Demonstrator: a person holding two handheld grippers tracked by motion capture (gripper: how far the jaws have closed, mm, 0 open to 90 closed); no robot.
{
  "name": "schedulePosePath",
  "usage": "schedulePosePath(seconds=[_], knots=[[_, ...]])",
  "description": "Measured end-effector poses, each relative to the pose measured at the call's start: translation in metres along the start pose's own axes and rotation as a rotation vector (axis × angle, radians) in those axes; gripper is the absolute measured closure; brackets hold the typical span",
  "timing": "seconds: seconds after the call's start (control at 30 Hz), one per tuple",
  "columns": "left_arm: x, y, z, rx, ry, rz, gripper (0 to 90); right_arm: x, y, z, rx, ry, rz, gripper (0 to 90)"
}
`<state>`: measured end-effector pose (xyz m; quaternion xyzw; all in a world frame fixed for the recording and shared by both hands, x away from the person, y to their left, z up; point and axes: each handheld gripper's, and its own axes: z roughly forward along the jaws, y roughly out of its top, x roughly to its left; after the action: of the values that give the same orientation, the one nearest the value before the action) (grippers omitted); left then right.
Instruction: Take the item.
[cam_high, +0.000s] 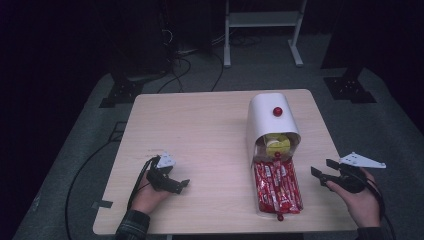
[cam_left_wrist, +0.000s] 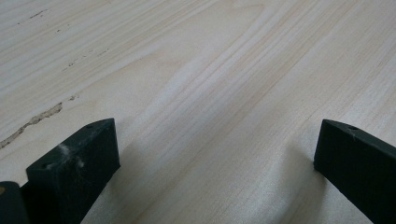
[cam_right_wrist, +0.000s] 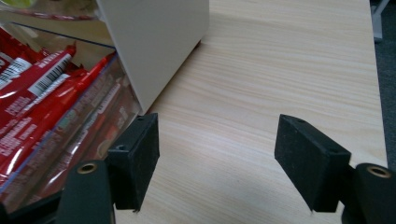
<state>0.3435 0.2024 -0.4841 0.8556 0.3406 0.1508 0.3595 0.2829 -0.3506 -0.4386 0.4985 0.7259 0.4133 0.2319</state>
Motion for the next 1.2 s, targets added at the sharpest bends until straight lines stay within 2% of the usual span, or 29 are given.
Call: schedulePosePath(seconds=[0.57, 1.2], knots=[[0.0, 0.0, 0.0, 0.001, -0.001, -0.002, 0.0, 0.013, 0.007, -0.008, -0.029, 0.036, -0.015, 33.6], [0.0, 0.0, 0.0, 0.003, -0.001, 0.0, 0.0, 0.026, 0.013, -0.011, -0.032, 0.08, -0.024, 37.0]])
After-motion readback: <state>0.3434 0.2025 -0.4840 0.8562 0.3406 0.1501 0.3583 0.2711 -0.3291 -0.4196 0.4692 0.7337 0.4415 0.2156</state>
